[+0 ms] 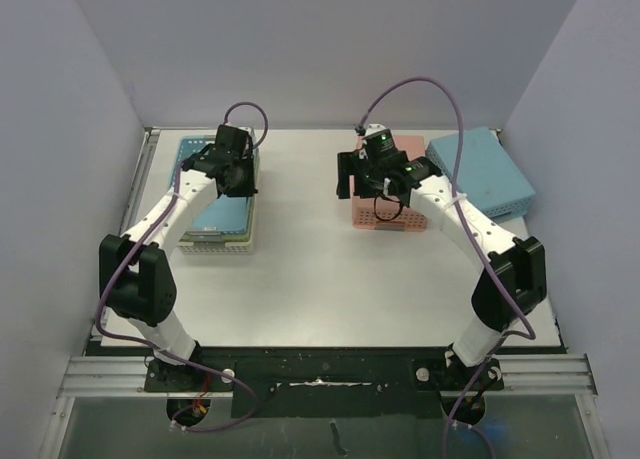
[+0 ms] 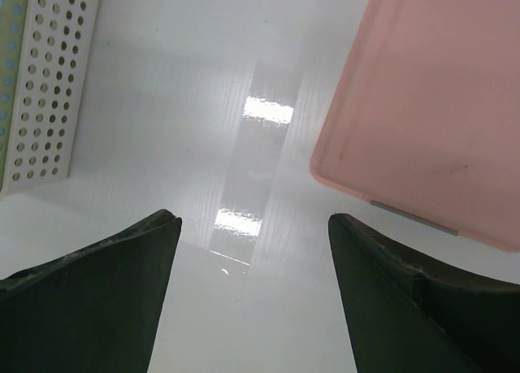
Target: Turn the large container upside down
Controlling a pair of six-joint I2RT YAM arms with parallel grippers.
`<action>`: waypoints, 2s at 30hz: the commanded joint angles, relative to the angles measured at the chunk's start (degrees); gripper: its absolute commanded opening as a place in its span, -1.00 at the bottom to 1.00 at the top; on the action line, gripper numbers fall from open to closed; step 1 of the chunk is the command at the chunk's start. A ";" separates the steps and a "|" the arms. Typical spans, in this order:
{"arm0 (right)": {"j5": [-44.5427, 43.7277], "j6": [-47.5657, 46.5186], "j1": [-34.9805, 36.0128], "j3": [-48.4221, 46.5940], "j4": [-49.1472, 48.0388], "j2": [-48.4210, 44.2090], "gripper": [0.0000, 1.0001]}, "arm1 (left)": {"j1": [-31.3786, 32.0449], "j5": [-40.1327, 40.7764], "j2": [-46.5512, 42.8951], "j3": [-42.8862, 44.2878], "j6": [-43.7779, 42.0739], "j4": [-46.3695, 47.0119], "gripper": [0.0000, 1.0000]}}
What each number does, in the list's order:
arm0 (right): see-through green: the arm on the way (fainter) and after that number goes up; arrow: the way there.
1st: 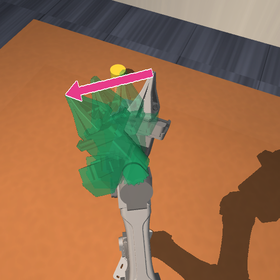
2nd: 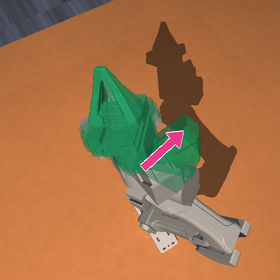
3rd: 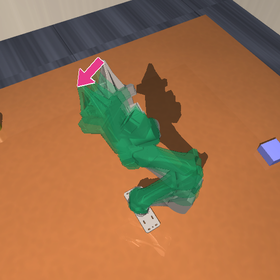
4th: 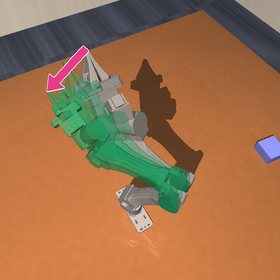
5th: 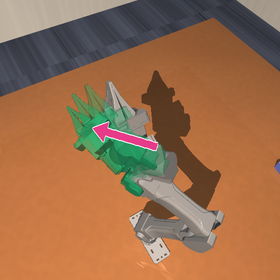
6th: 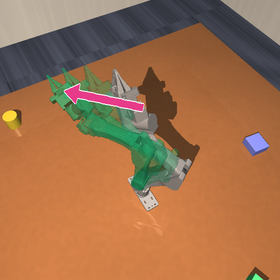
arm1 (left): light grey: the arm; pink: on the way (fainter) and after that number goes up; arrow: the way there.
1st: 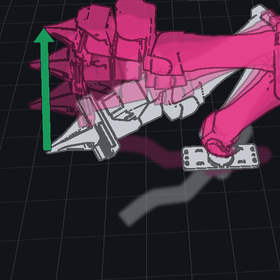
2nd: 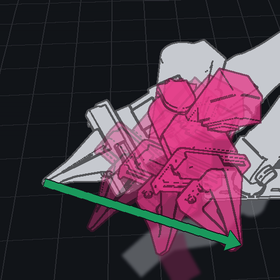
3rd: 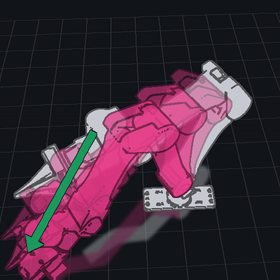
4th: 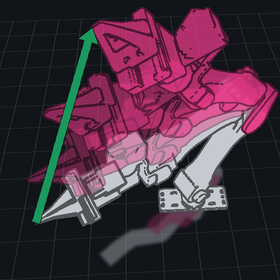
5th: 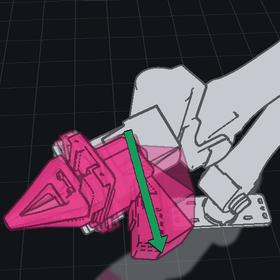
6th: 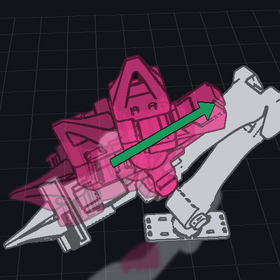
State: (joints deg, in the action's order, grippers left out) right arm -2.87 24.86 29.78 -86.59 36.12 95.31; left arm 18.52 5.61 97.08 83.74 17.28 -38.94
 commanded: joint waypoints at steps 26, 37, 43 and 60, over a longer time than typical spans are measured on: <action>4.59 2.79 -9.21 -7.92 -0.49 3.46 0.53 | 1.24 -21.09 -17.36 22.06 6.44 1.96 -1.00; 4.99 0.84 -28.26 4.90 5.17 -17.78 0.55 | 7.12 -40.64 -25.91 -20.43 48.87 63.53 -1.00; 6.53 1.68 -28.39 5.01 5.68 -19.93 0.55 | 10.55 -39.25 -22.03 -32.74 61.27 82.77 -1.00; -1.25 3.09 -17.89 5.95 5.20 -18.02 0.56 | 11.62 -33.99 -6.53 -48.88 78.52 115.33 -0.96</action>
State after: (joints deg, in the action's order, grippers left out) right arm -1.37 27.90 12.01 -78.83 42.37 77.43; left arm 29.69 -29.61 92.90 32.77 97.58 70.59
